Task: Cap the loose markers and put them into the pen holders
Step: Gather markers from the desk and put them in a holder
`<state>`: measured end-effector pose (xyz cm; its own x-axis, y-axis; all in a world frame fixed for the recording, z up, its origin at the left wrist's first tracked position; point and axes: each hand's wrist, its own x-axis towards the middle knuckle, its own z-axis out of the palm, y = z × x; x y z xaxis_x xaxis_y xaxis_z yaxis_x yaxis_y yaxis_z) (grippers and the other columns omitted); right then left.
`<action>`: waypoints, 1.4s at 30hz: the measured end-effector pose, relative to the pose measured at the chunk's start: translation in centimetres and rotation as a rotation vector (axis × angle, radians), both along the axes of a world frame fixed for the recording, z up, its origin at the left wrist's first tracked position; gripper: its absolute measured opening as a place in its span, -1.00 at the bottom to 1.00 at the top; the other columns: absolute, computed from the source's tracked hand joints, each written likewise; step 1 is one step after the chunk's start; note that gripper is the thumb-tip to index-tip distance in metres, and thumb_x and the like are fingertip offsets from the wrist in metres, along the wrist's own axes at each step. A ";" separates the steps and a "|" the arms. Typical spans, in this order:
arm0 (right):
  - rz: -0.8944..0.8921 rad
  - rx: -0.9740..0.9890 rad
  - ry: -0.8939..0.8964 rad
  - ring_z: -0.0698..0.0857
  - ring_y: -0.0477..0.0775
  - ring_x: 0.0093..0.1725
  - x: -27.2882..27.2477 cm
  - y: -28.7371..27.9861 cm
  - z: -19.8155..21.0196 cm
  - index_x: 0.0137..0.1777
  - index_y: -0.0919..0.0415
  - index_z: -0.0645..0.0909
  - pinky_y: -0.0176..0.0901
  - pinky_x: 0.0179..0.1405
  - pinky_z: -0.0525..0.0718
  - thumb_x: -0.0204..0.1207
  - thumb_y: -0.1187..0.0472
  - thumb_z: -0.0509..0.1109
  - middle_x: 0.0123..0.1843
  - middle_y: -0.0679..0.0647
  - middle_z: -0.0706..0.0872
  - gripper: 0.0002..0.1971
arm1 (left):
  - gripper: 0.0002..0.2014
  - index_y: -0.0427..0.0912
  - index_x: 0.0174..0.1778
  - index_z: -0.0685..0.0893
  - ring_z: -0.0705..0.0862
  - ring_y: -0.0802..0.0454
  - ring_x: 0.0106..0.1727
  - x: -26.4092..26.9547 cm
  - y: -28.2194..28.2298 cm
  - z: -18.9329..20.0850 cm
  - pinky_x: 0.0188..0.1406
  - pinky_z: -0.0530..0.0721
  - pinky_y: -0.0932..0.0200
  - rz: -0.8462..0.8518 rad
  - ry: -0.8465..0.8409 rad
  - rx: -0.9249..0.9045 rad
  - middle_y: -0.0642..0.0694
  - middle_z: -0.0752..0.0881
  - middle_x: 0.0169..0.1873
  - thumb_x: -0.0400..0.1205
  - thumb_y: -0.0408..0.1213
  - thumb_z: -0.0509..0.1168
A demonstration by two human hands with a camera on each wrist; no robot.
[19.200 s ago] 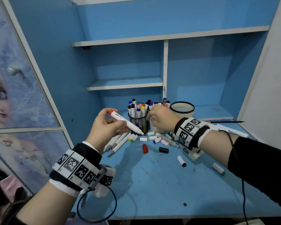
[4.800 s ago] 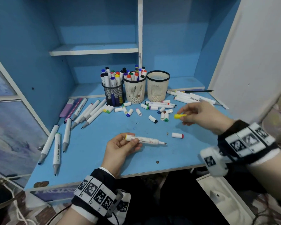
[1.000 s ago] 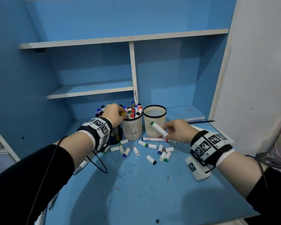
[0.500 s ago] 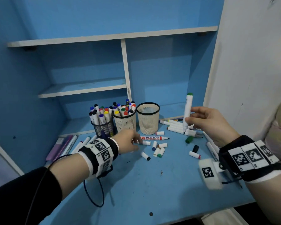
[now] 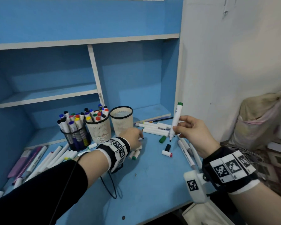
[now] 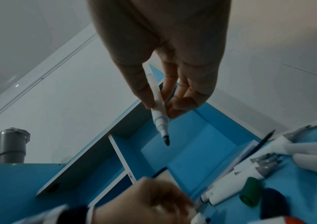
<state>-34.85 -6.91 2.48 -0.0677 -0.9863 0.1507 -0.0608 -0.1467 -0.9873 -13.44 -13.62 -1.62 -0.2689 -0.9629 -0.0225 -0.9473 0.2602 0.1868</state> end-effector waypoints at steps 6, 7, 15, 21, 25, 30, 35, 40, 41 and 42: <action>-0.085 0.034 -0.050 0.63 -0.24 -0.51 -1.2 0.3 -1.7 0.12 0.23 0.57 -0.42 -0.45 0.54 0.47 0.52 0.37 -0.34 0.07 0.70 -0.71 | -0.66 -0.15 0.30 0.63 0.62 -0.07 0.23 -6.6 -2.0 0.4 0.16 0.52 0.21 -0.157 0.097 0.077 -0.10 0.67 0.25 0.59 -0.27 0.32; -0.096 0.043 -0.063 0.64 -0.19 -0.47 -1.5 0.4 -2.0 0.13 0.24 0.56 -0.39 -0.43 0.54 0.47 0.51 0.37 -0.32 0.09 0.69 -0.71 | -0.66 -0.14 0.30 0.64 0.62 -0.09 0.24 -7.5 -2.3 0.3 0.19 0.55 0.18 -0.167 0.068 0.074 -0.12 0.67 0.24 0.59 -0.28 0.32; -0.107 0.108 -0.206 0.66 -0.03 -0.40 -3.1 1.8 -4.0 0.09 0.22 0.56 -0.23 -0.38 0.51 0.48 0.52 0.36 -0.38 0.06 0.73 -0.73 | -0.78 -0.27 0.10 0.70 0.65 -0.16 0.23 -11.2 -3.5 0.8 0.20 0.59 0.09 -0.090 -0.215 0.129 -0.22 0.70 0.13 0.57 -0.30 0.37; -0.104 0.114 -0.204 0.62 -0.15 -0.50 -3.0 2.4 -4.6 0.21 0.31 0.54 -0.25 -0.35 0.54 0.48 0.53 0.35 -0.43 0.01 0.71 -0.68 | -0.77 -0.18 -0.25 0.60 0.68 -0.03 -0.06 -10.4 -3.0 1.1 0.09 0.67 0.10 0.005 -0.228 0.212 -0.08 0.63 -0.26 0.44 -0.17 0.51; -0.100 0.106 -0.212 0.64 -0.11 -0.46 -2.3 2.7 -4.6 0.25 0.30 0.50 -0.25 -0.36 0.53 0.47 0.53 0.36 -0.26 0.22 0.76 -0.63 | -0.81 -0.20 -0.22 0.70 0.64 0.01 -0.15 -8.9 -2.0 0.7 -0.03 0.69 0.12 0.003 -0.102 0.214 -0.14 0.76 -0.13 0.38 -0.24 0.56; -0.074 0.065 -0.259 0.68 0.00 -0.36 -1.4 3.2 -4.5 0.18 0.26 0.54 -0.20 -0.30 0.56 0.52 0.45 0.33 -0.25 0.23 0.76 -0.74 | -0.86 -0.17 -0.16 0.72 0.63 0.08 -0.29 -6.7 1.1 1.5 -0.41 0.60 0.35 0.011 0.297 0.086 -0.06 0.72 -0.17 0.41 -0.39 0.50; -0.051 0.022 -0.397 0.64 0.17 -0.27 0.2 3.9 -3.8 0.03 0.24 0.60 -0.13 -0.28 0.62 0.57 0.40 0.30 -0.22 0.29 0.71 -0.88 | -0.85 -0.19 -0.12 0.75 0.58 0.28 -0.45 -4.2 5.3 3.5 -0.41 0.57 0.49 -0.026 0.565 0.045 0.05 0.65 -0.30 0.42 -0.41 0.49; -0.019 -0.040 -0.467 0.68 0.22 -0.23 2.2 5.1 -2.7 0.10 0.12 0.50 0.03 -0.13 0.58 0.57 0.43 0.30 -0.15 0.25 0.76 -0.78 | -0.78 -0.12 -0.06 0.77 0.57 0.36 -0.39 -1.0 9.6 4.7 -0.26 0.54 0.51 -0.039 0.680 0.023 0.06 0.70 -0.29 0.43 -0.45 0.46; -0.007 -0.054 -0.476 0.69 0.20 -0.24 2.6 5.4 -2.5 0.18 0.11 0.46 0.02 -0.12 0.59 0.57 0.44 0.30 -0.14 0.23 0.77 -0.72 | -0.78 -0.10 -0.07 0.76 0.60 0.30 -0.34 -0.4 10.5 4.8 -0.21 0.58 0.44 -0.025 0.721 0.031 0.03 0.72 -0.27 0.43 -0.45 0.47; 0.005 -0.067 -0.484 0.70 0.17 -0.26 3.0 5.7 -2.3 0.28 0.09 0.42 -0.02 -0.13 0.62 0.57 0.45 0.30 -0.14 0.20 0.78 -0.64 | -0.78 -0.07 -0.10 0.75 0.65 0.22 -0.28 0.3 11.3 4.9 -0.16 0.63 0.38 -0.007 0.766 0.032 -0.01 0.75 -0.24 0.42 -0.45 0.49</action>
<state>-31.81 -1.17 0.19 -0.1410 -0.9760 0.1659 0.4041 -0.2097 -0.8903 -13.14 -2.29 3.27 -0.2269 -0.9631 0.1446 -0.5487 0.2491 0.7980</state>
